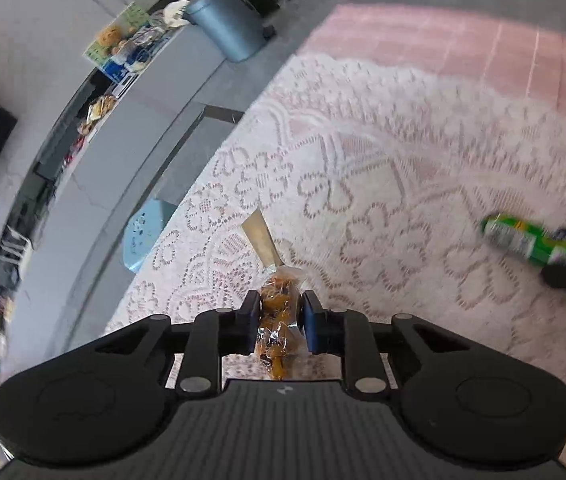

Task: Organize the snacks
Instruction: 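Lift both snacks and carry them over the white box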

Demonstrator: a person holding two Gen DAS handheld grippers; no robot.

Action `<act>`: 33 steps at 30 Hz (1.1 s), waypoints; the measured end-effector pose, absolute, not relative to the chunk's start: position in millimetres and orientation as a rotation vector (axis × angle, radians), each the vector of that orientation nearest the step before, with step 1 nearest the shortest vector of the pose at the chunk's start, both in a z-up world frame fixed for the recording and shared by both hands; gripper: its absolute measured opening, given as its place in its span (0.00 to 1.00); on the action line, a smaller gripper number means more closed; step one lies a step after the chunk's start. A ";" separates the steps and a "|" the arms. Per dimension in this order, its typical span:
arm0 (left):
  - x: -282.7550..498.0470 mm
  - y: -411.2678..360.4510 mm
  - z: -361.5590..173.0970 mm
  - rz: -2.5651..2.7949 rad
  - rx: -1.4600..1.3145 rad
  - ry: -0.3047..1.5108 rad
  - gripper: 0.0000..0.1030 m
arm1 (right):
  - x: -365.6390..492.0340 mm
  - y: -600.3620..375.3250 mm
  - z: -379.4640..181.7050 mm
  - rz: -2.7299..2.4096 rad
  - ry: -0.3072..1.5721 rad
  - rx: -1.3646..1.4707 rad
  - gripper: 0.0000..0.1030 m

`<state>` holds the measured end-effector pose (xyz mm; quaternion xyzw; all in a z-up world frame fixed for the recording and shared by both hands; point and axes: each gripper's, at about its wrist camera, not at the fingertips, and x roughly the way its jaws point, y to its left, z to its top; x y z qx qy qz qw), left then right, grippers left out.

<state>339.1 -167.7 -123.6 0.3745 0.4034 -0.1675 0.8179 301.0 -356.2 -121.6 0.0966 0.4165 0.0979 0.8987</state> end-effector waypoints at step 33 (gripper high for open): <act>217.8 29.9 17.6 -0.353 0.174 0.860 0.24 | 251.4 -183.6 6.9 0.536 0.649 -0.010 0.19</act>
